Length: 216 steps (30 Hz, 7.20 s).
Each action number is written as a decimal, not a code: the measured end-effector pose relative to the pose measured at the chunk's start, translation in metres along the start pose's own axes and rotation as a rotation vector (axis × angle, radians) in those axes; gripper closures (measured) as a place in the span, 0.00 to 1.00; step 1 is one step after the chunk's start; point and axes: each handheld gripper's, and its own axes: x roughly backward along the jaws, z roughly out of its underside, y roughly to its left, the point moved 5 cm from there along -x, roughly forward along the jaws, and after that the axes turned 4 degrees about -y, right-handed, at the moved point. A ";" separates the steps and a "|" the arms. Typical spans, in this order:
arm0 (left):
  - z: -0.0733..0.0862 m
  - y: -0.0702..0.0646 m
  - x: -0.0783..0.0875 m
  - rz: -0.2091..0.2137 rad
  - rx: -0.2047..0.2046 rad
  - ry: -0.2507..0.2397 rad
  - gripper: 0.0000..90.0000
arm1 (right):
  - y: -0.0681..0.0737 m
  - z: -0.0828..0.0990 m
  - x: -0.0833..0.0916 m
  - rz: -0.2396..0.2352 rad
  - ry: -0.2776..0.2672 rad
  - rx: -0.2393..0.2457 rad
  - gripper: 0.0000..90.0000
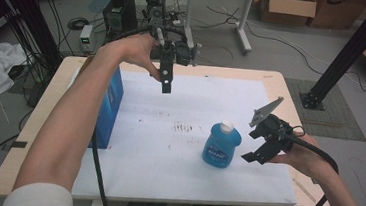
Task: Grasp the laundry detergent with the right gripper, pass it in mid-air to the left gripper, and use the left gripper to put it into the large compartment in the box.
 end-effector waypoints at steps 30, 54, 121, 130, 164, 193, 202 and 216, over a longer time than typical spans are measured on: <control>0.008 0.000 -0.004 0.005 0.012 -0.008 0.22 | 0.001 0.005 -0.061 0.022 -0.189 -0.063 0.19; 0.012 0.000 -0.004 0.002 0.026 -0.005 0.22 | 0.005 0.003 -0.070 0.012 -0.320 -0.039 0.25; 0.021 -0.002 -0.002 0.006 0.045 -0.013 0.22 | 0.005 0.004 -0.082 0.008 -0.422 0.008 0.50; 0.020 -0.002 -0.002 0.008 0.046 -0.011 0.22 | 0.005 0.004 -0.081 0.006 -0.424 0.022 0.51; 0.016 -0.016 0.042 0.016 0.011 -0.152 0.23 | -0.024 -0.074 -0.035 -0.108 -0.466 0.138 0.50; -0.008 -0.050 0.047 0.030 -0.076 -0.188 0.21 | -0.020 -0.123 -0.051 -0.222 -0.435 0.259 0.50; -0.014 -0.066 0.036 0.066 -0.084 -0.222 0.20 | -0.010 -0.123 -0.053 -0.259 -0.421 0.301 0.50; -0.020 -0.079 0.027 0.109 -0.089 -0.251 0.21 | -0.003 -0.127 -0.058 -0.295 -0.433 0.333 0.50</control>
